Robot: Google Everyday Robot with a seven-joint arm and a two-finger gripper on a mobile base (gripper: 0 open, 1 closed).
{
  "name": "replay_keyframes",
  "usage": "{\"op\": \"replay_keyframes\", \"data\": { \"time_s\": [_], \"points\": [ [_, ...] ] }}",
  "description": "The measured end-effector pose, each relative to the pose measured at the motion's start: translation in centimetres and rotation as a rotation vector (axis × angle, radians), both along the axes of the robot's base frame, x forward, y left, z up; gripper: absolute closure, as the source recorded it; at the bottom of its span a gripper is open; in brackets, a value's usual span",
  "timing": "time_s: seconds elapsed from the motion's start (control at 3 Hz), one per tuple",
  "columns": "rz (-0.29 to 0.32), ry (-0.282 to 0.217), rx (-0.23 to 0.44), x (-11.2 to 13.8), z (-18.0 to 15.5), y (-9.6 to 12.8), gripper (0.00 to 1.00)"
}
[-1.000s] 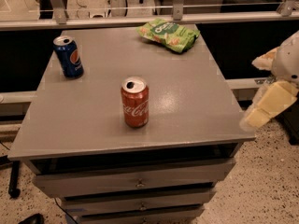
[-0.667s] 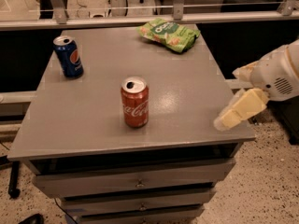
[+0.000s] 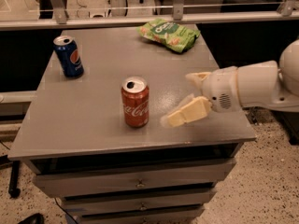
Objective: Move coke can near green rice chip bag
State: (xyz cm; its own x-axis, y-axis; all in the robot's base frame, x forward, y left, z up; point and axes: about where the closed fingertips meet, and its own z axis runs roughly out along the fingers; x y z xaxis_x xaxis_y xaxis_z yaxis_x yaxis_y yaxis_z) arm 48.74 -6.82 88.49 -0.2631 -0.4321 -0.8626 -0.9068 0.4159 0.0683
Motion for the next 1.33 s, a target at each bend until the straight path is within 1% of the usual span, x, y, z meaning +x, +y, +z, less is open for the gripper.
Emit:
{"op": "replay_keyframes", "data": {
  "time_s": [0.33, 0.67, 1.0, 1.33],
  "points": [
    [0.062, -0.073, 0.131, -0.2, 0.4, 6.0, 0.0],
    [0.116, -0.118, 0.218, -0.5, 0.9, 10.7, 0.0],
    [0.147, -0.139, 0.26, -1.2, 0.9, 13.6, 0.18],
    [0.155, -0.142, 0.272, -1.7, 0.5, 14.3, 0.41]
  ]
}}
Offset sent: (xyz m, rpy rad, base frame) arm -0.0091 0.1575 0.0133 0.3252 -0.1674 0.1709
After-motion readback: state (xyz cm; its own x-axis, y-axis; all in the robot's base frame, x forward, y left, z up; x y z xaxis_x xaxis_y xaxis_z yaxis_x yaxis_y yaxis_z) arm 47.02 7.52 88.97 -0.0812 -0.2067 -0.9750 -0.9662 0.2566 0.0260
